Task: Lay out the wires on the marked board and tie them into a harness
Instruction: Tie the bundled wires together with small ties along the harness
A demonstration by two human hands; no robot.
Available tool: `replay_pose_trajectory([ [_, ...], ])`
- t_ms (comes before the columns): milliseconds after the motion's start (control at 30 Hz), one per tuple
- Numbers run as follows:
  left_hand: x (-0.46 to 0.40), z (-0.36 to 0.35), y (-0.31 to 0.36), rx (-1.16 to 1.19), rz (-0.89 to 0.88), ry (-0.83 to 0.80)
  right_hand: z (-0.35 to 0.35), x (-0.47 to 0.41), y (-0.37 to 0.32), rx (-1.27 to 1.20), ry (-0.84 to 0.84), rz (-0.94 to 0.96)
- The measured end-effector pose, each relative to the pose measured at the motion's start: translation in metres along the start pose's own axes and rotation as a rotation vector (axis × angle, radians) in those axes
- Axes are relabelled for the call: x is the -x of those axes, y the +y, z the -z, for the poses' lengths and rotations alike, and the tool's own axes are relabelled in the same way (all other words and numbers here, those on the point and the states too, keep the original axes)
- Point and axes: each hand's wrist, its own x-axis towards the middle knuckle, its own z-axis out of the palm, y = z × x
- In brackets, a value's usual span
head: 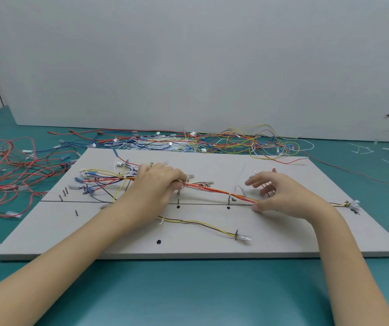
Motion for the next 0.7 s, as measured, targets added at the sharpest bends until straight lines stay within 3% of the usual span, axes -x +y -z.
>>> replay_pose_trajectory([
  [133, 0.0, 0.0, -0.003, 0.153, 0.096, -0.019, -0.001, 0.0, 0.0, 0.014, 0.015, 0.01],
  [500, 0.002, 0.011, -0.009, 0.3, 0.296, -0.351, 0.006, 0.002, 0.004, -0.045, -0.004, 0.01],
  [700, 0.0, 0.008, -0.016, 0.436, 0.323, -0.355, 0.014, 0.005, 0.015, 0.085, 0.02, -0.117],
])
